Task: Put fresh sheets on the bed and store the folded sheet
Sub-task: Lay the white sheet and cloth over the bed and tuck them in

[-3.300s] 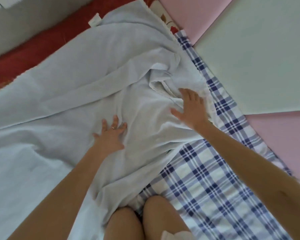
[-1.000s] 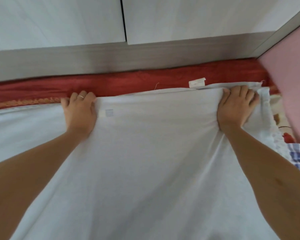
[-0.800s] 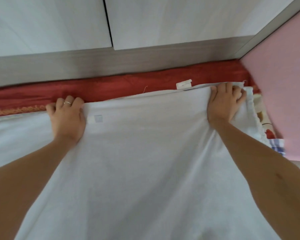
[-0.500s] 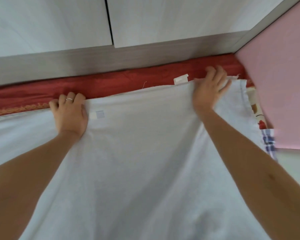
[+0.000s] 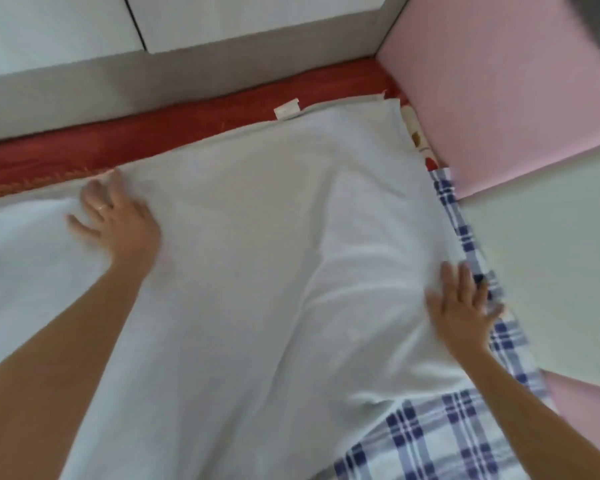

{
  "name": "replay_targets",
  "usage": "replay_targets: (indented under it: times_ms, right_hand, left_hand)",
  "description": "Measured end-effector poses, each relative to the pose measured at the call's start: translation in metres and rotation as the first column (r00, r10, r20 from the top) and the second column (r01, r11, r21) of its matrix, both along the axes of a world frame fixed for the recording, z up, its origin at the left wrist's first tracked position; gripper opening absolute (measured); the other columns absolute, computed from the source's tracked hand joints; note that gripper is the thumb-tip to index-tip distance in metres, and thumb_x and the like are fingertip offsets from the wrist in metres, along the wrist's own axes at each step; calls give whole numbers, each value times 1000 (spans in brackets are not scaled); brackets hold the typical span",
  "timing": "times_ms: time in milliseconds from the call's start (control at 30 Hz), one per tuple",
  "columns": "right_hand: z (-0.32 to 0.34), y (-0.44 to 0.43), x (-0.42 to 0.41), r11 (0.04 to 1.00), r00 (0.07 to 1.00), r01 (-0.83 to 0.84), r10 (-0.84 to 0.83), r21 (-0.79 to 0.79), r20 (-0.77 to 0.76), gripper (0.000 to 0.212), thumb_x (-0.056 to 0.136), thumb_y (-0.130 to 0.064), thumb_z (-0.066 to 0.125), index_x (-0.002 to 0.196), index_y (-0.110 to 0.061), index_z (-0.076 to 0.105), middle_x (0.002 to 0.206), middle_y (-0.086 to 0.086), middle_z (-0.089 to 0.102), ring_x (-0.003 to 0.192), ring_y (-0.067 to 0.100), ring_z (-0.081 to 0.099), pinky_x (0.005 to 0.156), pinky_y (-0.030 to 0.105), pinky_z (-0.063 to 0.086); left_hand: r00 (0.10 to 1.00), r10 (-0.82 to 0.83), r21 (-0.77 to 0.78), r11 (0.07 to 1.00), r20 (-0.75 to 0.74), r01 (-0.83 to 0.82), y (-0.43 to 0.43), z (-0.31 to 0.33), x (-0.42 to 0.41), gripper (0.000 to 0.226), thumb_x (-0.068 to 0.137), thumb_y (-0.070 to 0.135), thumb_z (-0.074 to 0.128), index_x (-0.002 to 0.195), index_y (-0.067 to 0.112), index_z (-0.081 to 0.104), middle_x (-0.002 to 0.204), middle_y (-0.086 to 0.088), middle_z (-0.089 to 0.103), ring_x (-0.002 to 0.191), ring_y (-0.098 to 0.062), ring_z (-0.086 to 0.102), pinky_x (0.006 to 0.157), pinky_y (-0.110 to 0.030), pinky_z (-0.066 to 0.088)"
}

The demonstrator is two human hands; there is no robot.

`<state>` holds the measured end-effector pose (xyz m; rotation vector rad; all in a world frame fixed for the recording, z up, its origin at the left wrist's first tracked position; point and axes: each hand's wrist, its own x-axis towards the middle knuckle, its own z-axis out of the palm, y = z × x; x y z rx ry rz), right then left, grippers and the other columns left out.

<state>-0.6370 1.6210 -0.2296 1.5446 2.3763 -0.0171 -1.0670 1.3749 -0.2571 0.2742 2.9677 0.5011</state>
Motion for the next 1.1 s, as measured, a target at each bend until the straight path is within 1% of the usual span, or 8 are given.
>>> replay_targets:
  times_ms: [167, 333, 500, 633, 800, 867, 1000, 1100]
  right_hand:
    - [37, -37, 41, 962, 931, 266, -239, 65, -277, 51, 89, -28, 53, 134, -5, 44, 134, 19, 48, 123, 38, 44, 104, 50, 27]
    - [51, -62, 78, 793, 699, 496, -607, -354, -379, 44, 85, -23, 66, 123, -4, 53, 116, 12, 57, 99, 26, 55, 76, 27, 36]
    - [60, -56, 94, 845, 738, 412, -530, -342, -419, 27, 88, -22, 63, 108, -5, 60, 97, 4, 55, 90, 24, 54, 73, 30, 39]
    - [64, -54, 99, 905, 796, 333, -421, -267, -434, 17, 93, -19, 55, 107, -10, 56, 84, -1, 54, 79, 13, 50, 97, 31, 31]
    - [76, -44, 93, 833, 478, 336, -554, -440, -682, 14, 97, -9, 42, 88, -20, 40, 69, -8, 40, 52, -4, 38, 48, 11, 30]
    - [78, -32, 99, 854, 525, 367, -517, -368, -676, 4, 99, -12, 38, 97, -13, 40, 71, -6, 41, 57, 5, 39, 46, 15, 30]
    - [74, -14, 123, 991, 941, 72, -106, -114, -322, 22, 102, -25, 37, 119, -11, 39, 79, 19, 59, 65, 34, 58, 56, 31, 35]
    - [63, -3, 129, 998, 989, -54, 48, -42, -139, 37, 101, -32, 38, 123, -2, 43, 83, 24, 64, 69, 41, 63, 59, 36, 41]
  left_hand:
    - [947, -304, 30, 953, 101, 303, -35, 21, 173, 57, 85, 29, 43, 140, 15, 36, 148, -21, 29, 136, -37, 28, 107, -60, 13]
    - [729, -586, -8, 778, 354, 629, -77, 40, 283, 53, 79, 34, 50, 128, 15, 45, 129, -25, 50, 109, -44, 53, 88, -59, 42]
    - [673, -485, -95, 769, 558, 633, -95, 60, 317, 83, 70, 30, 78, 140, 13, 37, 142, -23, 35, 127, -43, 36, 98, -55, 32]
    - [630, -621, -133, 654, 466, 744, -92, 61, 327, 80, 37, 40, 88, 99, 6, 48, 106, -24, 53, 92, -41, 55, 75, -45, 46]
    - [454, -633, -216, 418, 627, 882, -77, 60, 351, 89, 70, 55, 71, 130, 3, 31, 135, -17, 34, 116, -28, 45, 85, -36, 46]
    - [405, -639, -175, 393, 654, 903, -74, 56, 363, 72, 85, 42, 62, 135, 3, 26, 139, -14, 34, 119, -25, 45, 88, -32, 44]
    - [359, -639, -79, 423, 681, 903, -73, 50, 379, 35, 91, 12, 50, 125, 9, 43, 126, -8, 50, 110, -24, 54, 88, -29, 42]
    - [253, -627, 18, 393, 737, 919, -76, 49, 393, 32, 90, 5, 44, 122, 7, 45, 128, -9, 48, 111, -25, 53, 88, -29, 40]
